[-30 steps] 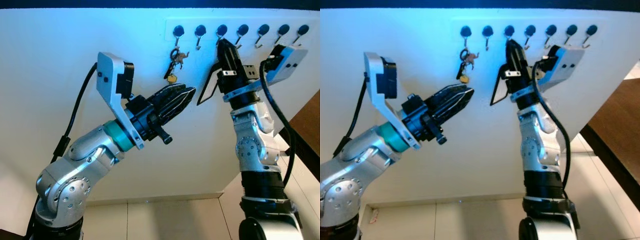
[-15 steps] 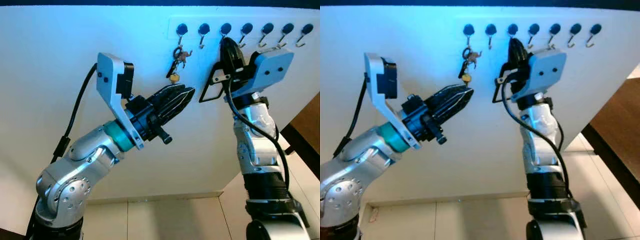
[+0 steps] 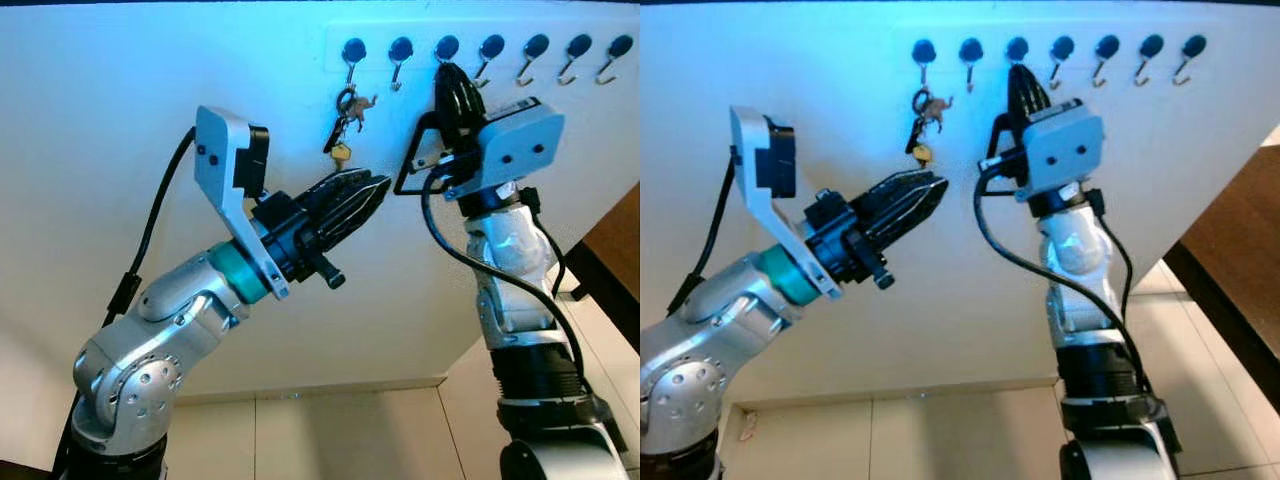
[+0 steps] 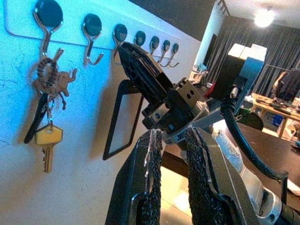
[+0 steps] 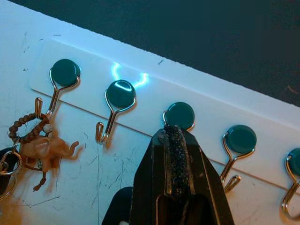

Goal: Hang keys on a hook

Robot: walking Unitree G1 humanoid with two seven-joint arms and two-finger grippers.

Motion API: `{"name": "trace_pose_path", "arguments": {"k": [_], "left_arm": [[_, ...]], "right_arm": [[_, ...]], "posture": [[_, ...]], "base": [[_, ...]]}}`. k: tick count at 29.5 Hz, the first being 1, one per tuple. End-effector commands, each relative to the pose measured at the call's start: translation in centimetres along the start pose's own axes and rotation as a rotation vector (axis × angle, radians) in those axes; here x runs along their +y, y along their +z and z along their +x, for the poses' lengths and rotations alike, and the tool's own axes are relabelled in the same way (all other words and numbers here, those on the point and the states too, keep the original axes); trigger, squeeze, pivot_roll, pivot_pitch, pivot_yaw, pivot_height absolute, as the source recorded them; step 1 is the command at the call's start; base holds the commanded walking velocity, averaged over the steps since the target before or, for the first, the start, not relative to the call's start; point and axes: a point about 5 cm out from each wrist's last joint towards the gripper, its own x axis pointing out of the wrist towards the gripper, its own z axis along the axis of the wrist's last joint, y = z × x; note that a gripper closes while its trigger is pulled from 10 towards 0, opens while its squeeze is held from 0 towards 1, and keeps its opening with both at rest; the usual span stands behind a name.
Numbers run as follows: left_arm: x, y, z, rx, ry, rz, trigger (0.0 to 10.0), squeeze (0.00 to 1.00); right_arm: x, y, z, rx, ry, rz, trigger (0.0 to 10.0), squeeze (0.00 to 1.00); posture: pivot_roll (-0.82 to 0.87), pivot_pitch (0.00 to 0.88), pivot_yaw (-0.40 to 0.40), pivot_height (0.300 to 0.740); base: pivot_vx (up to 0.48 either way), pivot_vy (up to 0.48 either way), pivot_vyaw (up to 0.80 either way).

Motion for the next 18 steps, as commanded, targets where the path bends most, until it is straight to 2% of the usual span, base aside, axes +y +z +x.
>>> {"name": "trace_pose_path", "arguments": {"k": [1,6,8,12,13,15,16,18], "left_arm": [[0.1,-0.7,-0.1,0.023,0.004,-0.019,10.0,0.00],[0.0,-0.7,-0.1,0.023,0.003,-0.021,10.0,0.00],[0.0,-0.7,-0.1,0.025,0.004,-0.021,10.0,0.00],[0.0,-0.7,-0.1,0.025,0.004,-0.021,10.0,0.00],[0.0,-0.7,-0.2,0.025,0.003,-0.021,10.0,0.00],[0.0,-0.7,-0.1,0.026,0.001,-0.023,10.0,0.00],[0.0,-0.7,-0.1,0.026,0.001,-0.023,10.0,0.00],[0.0,-0.8,-0.1,0.027,-0.002,-0.024,10.0,0.00]], "right_arm": [[-0.6,2.2,1.5,-0.119,-0.030,-0.041,10.0,0.00],[0.2,2.0,1.8,-0.118,0.003,-0.021,10.0,0.00],[0.9,2.0,1.7,-0.127,0.053,-0.061,10.0,0.00],[1.1,2.0,1.7,-0.130,0.068,-0.072,10.0,0.00],[1.5,2.1,1.7,-0.138,0.092,-0.103,10.0,0.00],[1.7,2.5,1.8,-0.171,0.111,-0.223,10.0,0.00],[1.7,2.5,1.8,-0.171,0.111,-0.223,10.0,0.00],[1.5,2.6,2.0,-0.178,0.094,-0.293,10.0,0.00]], "posture": [[0.08,0.157,0.118,0.740],[0.09,0.157,0.119,0.740],[0.09,0.157,0.119,0.740],[0.09,0.157,0.119,0.740],[0.09,0.157,0.121,0.740],[0.08,0.155,0.121,0.740],[0.08,0.155,0.121,0.740],[0.08,0.153,0.122,0.740]], "base": [[0.000,0.000,0.00],[0.000,0.000,0.00],[0.000,0.000,0.00],[0.000,0.000,0.00],[0.000,0.000,0.00],[0.000,0.000,0.00],[0.000,0.000,0.00],[0.000,0.000,0.00]]}}
